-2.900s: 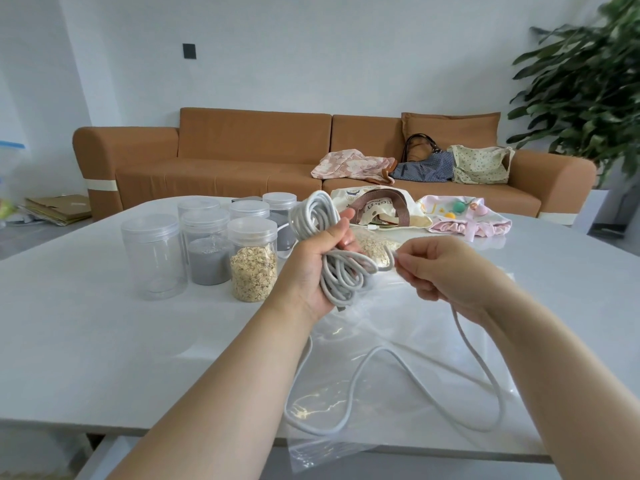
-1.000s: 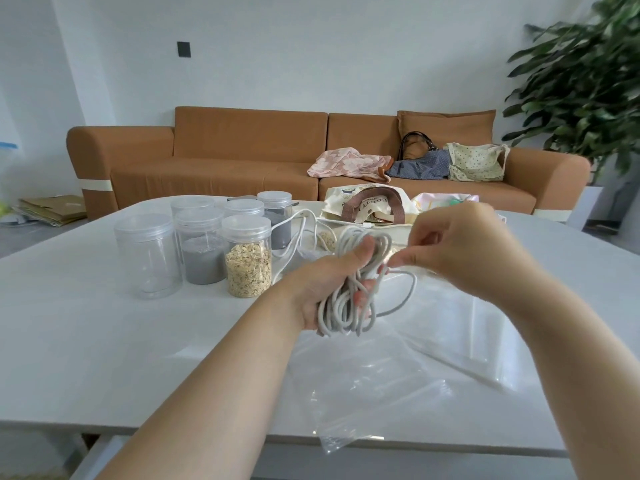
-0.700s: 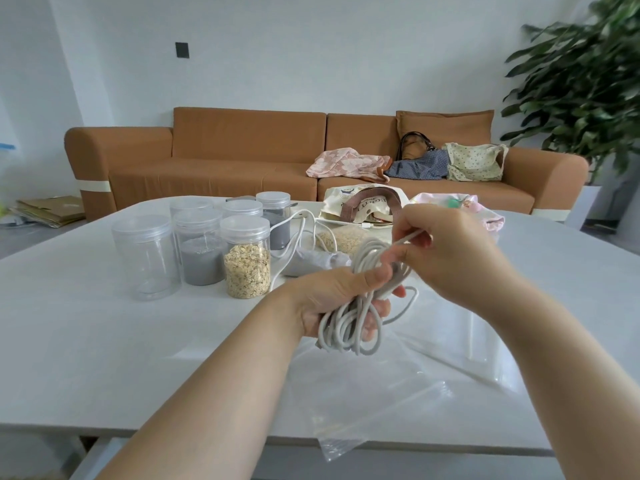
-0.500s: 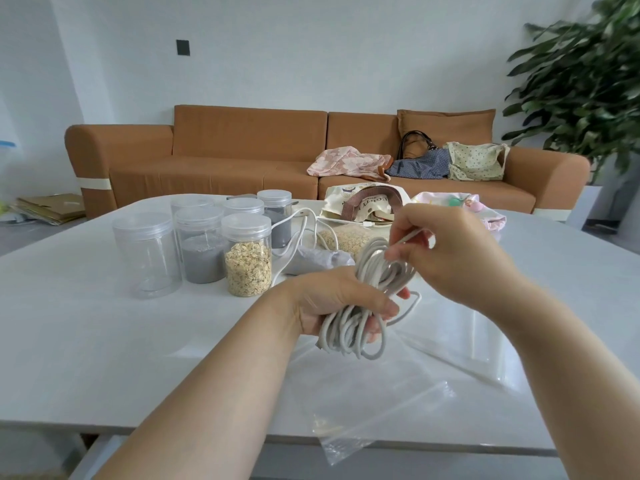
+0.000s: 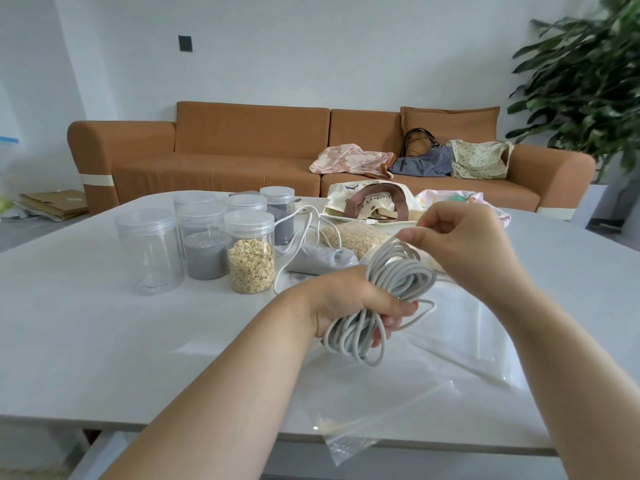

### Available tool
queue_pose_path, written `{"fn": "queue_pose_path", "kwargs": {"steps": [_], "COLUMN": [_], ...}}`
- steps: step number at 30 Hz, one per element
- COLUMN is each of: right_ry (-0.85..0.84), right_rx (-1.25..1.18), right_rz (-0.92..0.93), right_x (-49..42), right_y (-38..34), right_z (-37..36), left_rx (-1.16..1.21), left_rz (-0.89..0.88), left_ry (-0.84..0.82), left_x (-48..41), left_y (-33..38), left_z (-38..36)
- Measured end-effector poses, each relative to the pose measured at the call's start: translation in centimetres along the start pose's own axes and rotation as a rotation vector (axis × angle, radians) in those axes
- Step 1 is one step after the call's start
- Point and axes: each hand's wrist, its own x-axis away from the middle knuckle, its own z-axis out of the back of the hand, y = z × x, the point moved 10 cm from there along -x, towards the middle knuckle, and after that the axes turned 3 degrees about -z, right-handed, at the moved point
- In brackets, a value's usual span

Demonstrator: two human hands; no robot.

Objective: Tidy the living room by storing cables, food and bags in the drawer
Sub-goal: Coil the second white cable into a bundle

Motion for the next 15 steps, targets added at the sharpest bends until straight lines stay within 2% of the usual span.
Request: {"fn": "queue_pose_path", "kwargs": {"steps": [3, 5, 10, 15], "right_ry": [0.107, 0.120, 0.040, 0.012], "right_rx": [-0.031, -0.034, -0.071, -0.047], "right_rz": [0.010, 0.019, -0.037, -0.081], "right_x": [0.1, 0.2, -0.2, -0.2], "right_y": [0.0, 0.0, 1.5, 2.8], "right_z": [1.3, 1.3, 0.4, 0.0], "left_rx": [0.021, 0.034, 0.241, 0.472], "left_rz": [0.025, 0.012, -0.034, -0.119], "left_ry": [0.086, 0.055, -0.034, 0.100], "left_x": [0.0, 0.1, 0.5, 0.4], "left_y": [-0.3, -0.1, 0.8, 1.6], "left_z": [1.6, 1.4, 0.0, 1.6]}}
